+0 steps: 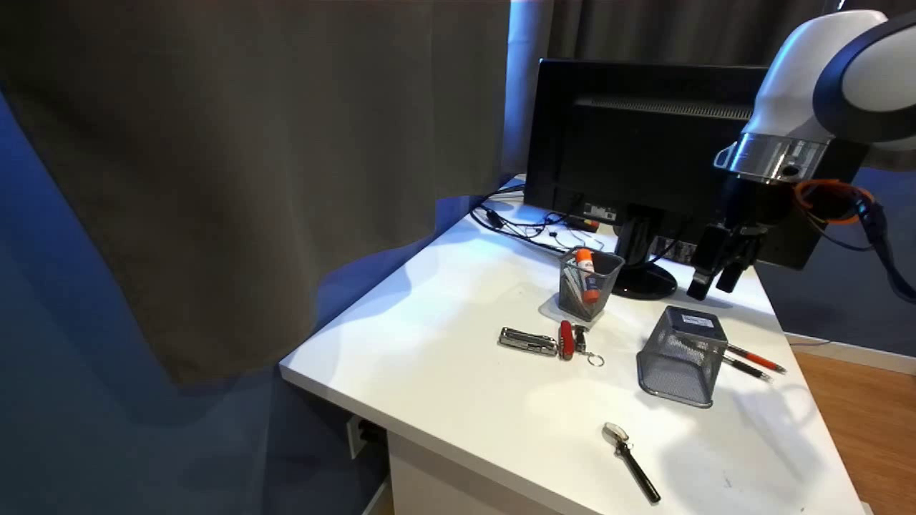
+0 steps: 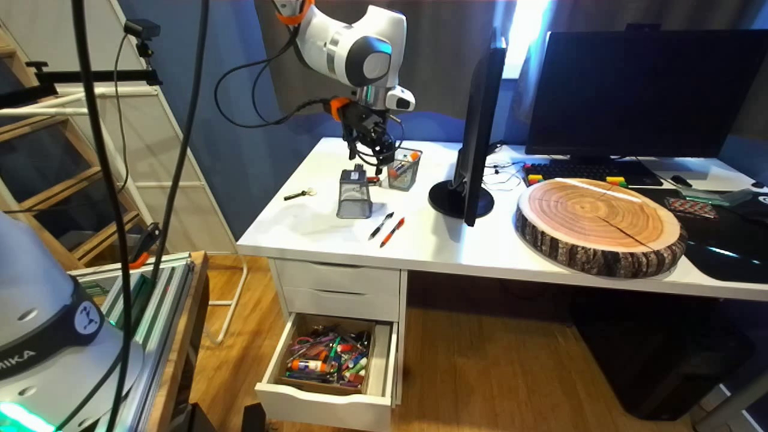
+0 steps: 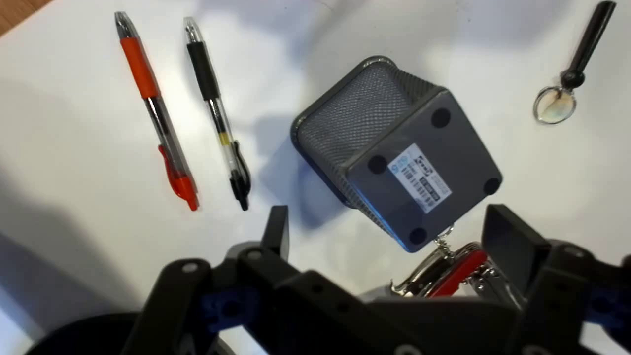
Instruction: Remove the pens from the bin, then put the bin upright
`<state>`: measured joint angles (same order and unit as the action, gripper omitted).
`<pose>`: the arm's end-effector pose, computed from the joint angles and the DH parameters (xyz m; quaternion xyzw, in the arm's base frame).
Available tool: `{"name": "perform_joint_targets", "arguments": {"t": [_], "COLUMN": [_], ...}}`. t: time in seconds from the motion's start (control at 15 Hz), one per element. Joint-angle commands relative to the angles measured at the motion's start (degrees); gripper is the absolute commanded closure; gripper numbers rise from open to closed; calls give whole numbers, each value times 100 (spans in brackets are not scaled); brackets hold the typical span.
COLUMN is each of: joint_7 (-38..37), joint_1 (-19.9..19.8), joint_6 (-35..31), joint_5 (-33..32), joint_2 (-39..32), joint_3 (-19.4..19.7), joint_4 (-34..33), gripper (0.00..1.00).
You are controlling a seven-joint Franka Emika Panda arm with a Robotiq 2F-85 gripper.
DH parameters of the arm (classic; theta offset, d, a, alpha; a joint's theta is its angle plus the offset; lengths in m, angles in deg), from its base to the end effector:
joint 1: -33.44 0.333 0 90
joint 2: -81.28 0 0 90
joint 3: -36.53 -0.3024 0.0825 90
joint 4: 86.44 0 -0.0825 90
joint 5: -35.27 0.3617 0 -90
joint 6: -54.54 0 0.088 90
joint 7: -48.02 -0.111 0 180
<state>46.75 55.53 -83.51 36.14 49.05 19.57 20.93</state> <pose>0.4841 0.3807 0.2231 -0.9513 -0.2969 0.0307 0.0773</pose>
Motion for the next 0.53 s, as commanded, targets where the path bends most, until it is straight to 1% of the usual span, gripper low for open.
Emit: {"name": "perform_joint_targets", "arguments": {"t": [0.0, 0.27, 0.47], "joint_7": [538, 1153, 1506], "joint_1": [172, 292, 394], "joint_6": [178, 657, 952], "joint_5": [-288, -525, -801], "joint_2": [-115, -312, -515], "joint_3": [-125, -238, -211], "joint_4": [-273, -605, -870], "gripper": [0, 0, 0]}}
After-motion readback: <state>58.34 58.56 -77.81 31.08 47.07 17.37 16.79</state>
